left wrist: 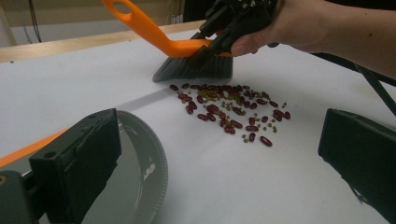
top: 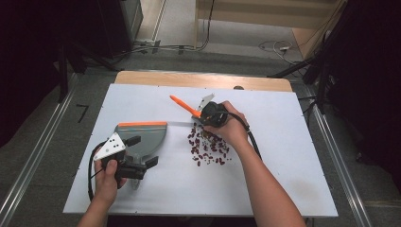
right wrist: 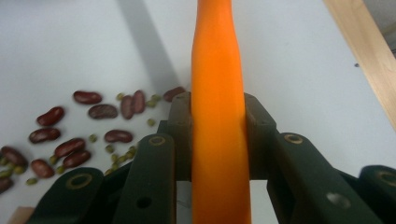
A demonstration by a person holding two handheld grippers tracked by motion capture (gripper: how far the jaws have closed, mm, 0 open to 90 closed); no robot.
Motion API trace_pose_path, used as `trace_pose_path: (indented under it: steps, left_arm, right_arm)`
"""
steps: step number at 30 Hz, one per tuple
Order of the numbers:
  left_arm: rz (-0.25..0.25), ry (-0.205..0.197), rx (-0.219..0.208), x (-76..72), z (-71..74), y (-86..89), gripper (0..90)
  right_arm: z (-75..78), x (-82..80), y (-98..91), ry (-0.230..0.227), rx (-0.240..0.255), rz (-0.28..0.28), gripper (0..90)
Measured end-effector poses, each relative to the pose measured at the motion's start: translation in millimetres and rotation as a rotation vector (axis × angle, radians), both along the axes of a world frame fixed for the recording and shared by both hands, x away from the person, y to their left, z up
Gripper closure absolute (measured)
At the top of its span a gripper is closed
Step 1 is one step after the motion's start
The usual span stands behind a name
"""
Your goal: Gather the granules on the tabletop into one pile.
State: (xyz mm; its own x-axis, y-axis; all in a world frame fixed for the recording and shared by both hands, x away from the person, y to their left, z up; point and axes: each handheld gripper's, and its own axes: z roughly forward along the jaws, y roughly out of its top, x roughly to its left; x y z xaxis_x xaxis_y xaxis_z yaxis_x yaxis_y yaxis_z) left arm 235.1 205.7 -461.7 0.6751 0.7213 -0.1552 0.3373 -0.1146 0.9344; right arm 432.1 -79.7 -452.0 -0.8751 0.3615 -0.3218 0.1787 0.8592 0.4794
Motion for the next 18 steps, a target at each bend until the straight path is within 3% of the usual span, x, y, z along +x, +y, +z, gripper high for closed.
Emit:
trace_pose_path:
  steps: [10, 13, 18]
  left_arm:
    - [0.000, 0.008, 0.006, 2.0, -2.1, -3.3, 0.0]
    - [-0.004, 0.006, 0.012, 2.0, -2.1, -5.1, 0.0]
    - [0.015, -0.007, -0.001, 0.9, 0.0, -2.0, 0.0]
  right_arm:
    - [-2.0, -35.8, -8.4, -0.002, 0.002, 0.096, 68.6]
    - [4.0, -38.1, -13.0, 0.016, 0.028, 0.079, 68.6]
    - [10.2, -30.8, -17.6, -0.014, 0.049, 0.041, 68.6]
